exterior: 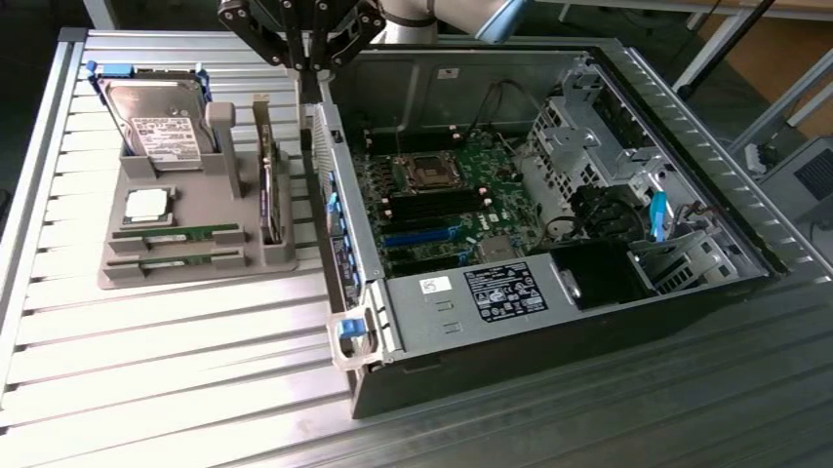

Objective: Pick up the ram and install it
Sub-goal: 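Reach for the ram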

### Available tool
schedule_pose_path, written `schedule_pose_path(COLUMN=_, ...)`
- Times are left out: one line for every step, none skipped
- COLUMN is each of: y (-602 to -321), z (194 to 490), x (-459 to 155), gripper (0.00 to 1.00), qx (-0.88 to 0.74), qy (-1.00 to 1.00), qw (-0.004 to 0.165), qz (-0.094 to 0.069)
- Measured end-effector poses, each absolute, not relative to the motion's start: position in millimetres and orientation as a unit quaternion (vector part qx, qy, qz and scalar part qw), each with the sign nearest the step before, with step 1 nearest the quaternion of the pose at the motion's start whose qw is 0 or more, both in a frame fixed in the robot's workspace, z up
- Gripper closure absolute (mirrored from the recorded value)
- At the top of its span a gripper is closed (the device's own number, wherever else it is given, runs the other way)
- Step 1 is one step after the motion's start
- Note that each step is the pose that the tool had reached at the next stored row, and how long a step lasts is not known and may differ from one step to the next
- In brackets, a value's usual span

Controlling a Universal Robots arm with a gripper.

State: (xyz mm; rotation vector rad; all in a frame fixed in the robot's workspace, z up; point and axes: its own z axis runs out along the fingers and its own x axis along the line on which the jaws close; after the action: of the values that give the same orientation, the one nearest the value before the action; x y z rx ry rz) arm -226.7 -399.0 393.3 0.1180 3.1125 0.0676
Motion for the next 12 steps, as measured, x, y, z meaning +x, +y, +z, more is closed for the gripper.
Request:
schedule_pose_path(y=-399.0, z=393.3, x=-228.1, gripper=0.91, qx=0.038, qy=0.999, qw=0.013, qz=0.022)
schedule_pose_path(y=-398.9, z=393.3, x=-229.1, gripper=0.91, qx=0.038, qy=0.999, qw=0.013, qz=0.022)
schedule_pose_path(y=-399.0, z=393.4, x=-229.9, gripper=0.91, qx=0.038, qy=0.999, qw=0.013, qz=0.022)
schedule_pose_path(y=-398.9, z=393.3, x=-232.1, gripper=0.91, qx=0.038, qy=0.999, qw=0.013, qz=0.022)
schedule_pose_path(y=-399.0, z=393.3, x=-233.7, gripper=0.91, qx=0.038, qy=0.999, qw=0.013, qz=0.022)
schedule_pose_path(y=-398.9, z=393.3, x=-235.3, gripper=0.91, qx=0.038, qy=0.999, qw=0.013, qz=0.022)
schedule_pose_path(y=-399.0, z=393.3, x=-236.9, gripper=0.91, qx=0.038, qy=0.999, qw=0.013, qz=0.022)
schedule_pose_path(y=-399.0, z=393.3, x=-238.7, gripper=0.91, qx=0.038, qy=0.999, qw=0.013, qz=0.022)
schedule_pose_path(y=-398.9, z=393.3, x=-239.9, gripper=0.91, qx=0.038, qy=0.999, qw=0.013, qz=0.022)
schedule_pose_path(y=-398.9, z=393.3, x=-241.2, gripper=0.91, qx=0.038, qy=0.999, qw=0.013, qz=0.022)
schedule_pose_path(y=-398.9, z=393.3, x=-241.9, gripper=0.91, qx=0.038, qy=0.999, qw=0.013, qz=0.022)
schedule_pose_path(y=-398.9, z=393.3, x=-243.5, gripper=0.91, qx=0.038, qy=0.999, qw=0.013, qz=0.022)
